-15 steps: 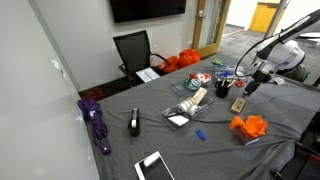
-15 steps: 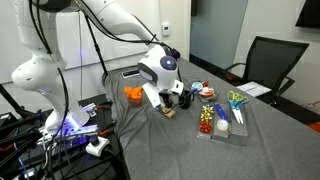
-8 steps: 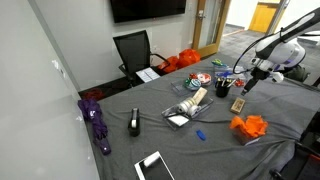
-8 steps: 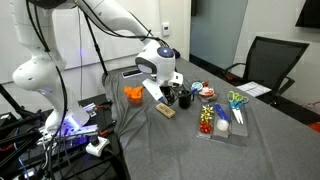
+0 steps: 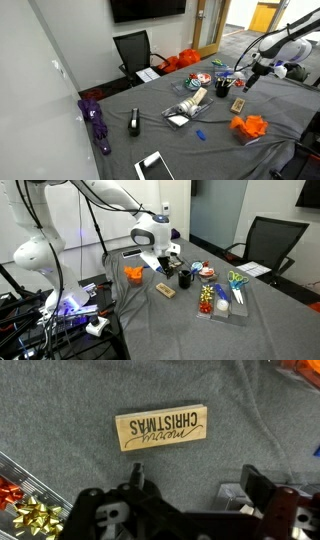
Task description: Put one wooden box from the clear container on the table.
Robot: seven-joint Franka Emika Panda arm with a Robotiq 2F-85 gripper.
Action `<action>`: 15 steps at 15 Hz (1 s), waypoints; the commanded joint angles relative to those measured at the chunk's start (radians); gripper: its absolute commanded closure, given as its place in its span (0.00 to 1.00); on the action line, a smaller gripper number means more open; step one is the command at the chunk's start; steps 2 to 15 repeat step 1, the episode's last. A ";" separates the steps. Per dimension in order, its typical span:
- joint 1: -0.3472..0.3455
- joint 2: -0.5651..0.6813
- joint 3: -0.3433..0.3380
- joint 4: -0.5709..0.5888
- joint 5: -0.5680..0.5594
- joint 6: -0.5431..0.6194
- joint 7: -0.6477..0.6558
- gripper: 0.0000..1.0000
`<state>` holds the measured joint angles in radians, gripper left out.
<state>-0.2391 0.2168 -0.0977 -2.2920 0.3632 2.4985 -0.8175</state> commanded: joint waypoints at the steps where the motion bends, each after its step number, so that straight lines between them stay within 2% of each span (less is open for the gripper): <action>1: 0.009 -0.060 0.004 -0.054 -0.040 0.019 0.054 0.00; 15: 0.009 -0.060 0.004 -0.054 -0.040 0.019 0.054 0.00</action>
